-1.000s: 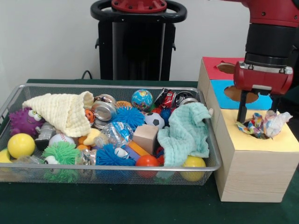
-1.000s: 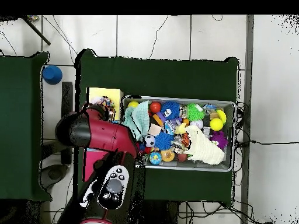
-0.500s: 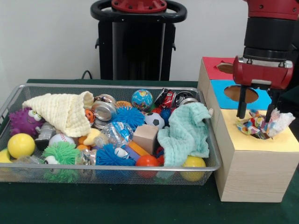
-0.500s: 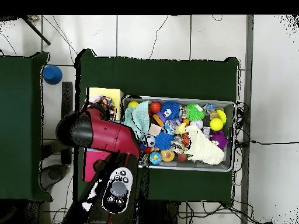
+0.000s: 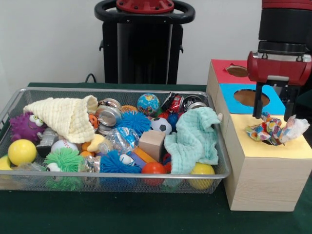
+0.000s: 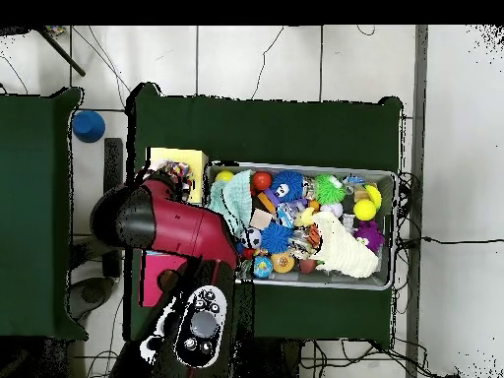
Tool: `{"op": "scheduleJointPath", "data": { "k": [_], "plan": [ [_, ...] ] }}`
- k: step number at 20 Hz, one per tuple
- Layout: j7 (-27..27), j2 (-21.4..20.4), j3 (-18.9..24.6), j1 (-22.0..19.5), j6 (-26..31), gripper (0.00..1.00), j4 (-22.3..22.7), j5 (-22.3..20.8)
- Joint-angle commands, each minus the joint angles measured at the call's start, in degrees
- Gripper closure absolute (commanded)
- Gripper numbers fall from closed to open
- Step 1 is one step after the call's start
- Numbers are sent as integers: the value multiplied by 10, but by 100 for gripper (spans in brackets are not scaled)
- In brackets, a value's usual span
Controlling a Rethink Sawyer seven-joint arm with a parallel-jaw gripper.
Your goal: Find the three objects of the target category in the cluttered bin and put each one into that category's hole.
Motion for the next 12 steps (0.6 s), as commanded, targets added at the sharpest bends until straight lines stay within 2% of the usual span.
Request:
{"op": "scheduleJointPath", "data": {
  "k": [1,10,11,12],
  "plan": [
    [86,3,62,-19,81,0,56,-9],
    [78,-3,57,-20,87,0,56,-17],
    [85,-2,52,-17,100,100,55,-14],
    [82,-1,45,-13,95,100,51,-20]
  ]
}}
